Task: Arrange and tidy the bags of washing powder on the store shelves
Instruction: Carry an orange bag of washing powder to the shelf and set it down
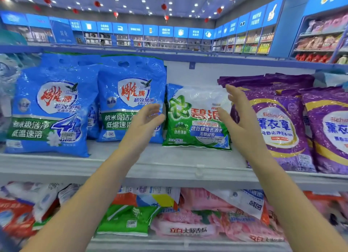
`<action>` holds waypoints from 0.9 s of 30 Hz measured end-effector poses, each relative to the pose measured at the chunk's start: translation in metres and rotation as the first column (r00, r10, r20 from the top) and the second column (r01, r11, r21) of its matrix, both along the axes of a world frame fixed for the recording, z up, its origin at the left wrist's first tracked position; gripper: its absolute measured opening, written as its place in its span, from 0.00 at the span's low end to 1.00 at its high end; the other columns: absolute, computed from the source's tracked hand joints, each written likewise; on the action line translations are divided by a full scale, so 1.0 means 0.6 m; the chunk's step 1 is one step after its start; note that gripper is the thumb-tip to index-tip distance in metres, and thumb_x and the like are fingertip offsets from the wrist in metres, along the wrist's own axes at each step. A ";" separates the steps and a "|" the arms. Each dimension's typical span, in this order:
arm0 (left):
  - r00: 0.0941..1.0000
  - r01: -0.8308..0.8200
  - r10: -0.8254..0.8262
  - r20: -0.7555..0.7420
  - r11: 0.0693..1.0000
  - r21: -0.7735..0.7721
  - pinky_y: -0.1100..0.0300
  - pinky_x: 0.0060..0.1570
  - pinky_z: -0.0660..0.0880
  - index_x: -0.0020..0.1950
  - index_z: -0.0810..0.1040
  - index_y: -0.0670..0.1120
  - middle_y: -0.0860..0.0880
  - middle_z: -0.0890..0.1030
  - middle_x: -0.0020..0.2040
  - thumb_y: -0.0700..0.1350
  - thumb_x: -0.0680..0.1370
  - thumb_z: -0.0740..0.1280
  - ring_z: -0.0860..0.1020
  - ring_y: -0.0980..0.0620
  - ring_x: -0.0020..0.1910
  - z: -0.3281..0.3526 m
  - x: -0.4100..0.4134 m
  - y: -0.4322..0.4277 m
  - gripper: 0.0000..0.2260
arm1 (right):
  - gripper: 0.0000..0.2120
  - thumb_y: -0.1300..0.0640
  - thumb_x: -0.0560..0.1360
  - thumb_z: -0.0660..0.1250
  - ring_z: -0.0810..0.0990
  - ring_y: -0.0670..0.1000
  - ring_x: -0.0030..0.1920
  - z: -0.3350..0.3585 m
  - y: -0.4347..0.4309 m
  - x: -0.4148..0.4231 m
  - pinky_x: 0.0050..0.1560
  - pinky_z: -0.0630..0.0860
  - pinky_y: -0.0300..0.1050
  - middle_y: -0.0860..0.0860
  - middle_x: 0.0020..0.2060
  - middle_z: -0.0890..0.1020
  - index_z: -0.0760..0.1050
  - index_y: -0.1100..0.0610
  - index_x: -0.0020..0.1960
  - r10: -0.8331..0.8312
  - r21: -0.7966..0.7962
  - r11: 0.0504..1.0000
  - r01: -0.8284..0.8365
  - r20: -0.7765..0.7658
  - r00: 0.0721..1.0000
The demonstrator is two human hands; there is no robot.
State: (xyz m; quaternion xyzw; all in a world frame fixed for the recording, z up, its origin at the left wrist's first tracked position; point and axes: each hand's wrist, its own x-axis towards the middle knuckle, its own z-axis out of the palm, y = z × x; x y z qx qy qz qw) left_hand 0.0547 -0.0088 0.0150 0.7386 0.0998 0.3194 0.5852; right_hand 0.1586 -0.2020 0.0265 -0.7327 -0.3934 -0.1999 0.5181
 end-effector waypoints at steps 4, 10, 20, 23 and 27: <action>0.994 0.052 -0.052 0.092 0.999 0.006 0.62 0.49 0.78 0.46 0.82 0.50 0.48 0.85 0.43 0.47 0.74 0.70 0.82 0.51 0.45 -0.043 -0.119 0.046 0.04 | 0.16 0.57 0.75 0.62 0.67 0.40 0.67 -0.069 -0.038 -0.065 0.65 0.64 0.34 0.39 0.64 0.70 0.70 0.48 0.62 0.037 0.009 0.999 -0.037 0.080 0.996; 0.958 -0.228 0.249 0.144 0.963 -0.144 0.67 0.42 0.78 0.41 0.83 0.54 0.51 0.84 0.36 0.58 0.66 0.69 0.81 0.55 0.36 -0.133 -0.255 0.103 0.10 | 0.09 0.51 0.74 0.59 0.75 0.37 0.52 -0.188 -0.064 -0.128 0.52 0.67 0.25 0.35 0.50 0.76 0.72 0.45 0.53 0.003 0.047 0.999 -0.003 0.008 1.000; 0.902 -0.422 0.412 -0.130 0.905 -0.060 0.68 0.42 0.77 0.43 0.78 0.46 0.51 0.83 0.37 0.35 0.78 0.63 0.81 0.56 0.38 -0.298 -0.278 0.116 0.08 | 0.14 0.51 0.72 0.64 0.81 0.51 0.44 -0.338 0.097 -0.137 0.45 0.77 0.43 0.51 0.46 0.83 0.77 0.56 0.54 0.079 -0.370 0.928 -0.036 0.100 0.992; 0.896 -0.435 0.422 -0.139 0.897 -0.079 0.64 0.43 0.77 0.43 0.78 0.46 0.52 0.83 0.35 0.35 0.78 0.63 0.81 0.54 0.39 -0.312 -0.276 0.111 0.09 | 0.23 0.49 0.66 0.75 0.83 0.56 0.45 -0.343 0.180 -0.135 0.45 0.80 0.47 0.54 0.49 0.84 0.78 0.57 0.57 0.092 -0.582 0.811 0.059 0.227 0.969; 0.881 -0.459 0.439 -0.177 0.883 -0.100 0.58 0.46 0.76 0.43 0.78 0.46 0.51 0.83 0.36 0.36 0.78 0.63 0.80 0.49 0.41 -0.331 -0.280 0.110 0.09 | 0.37 0.39 0.64 0.74 0.80 0.59 0.55 -0.361 0.260 -0.130 0.53 0.76 0.52 0.57 0.57 0.80 0.72 0.59 0.66 0.138 -0.765 0.629 0.137 0.284 0.949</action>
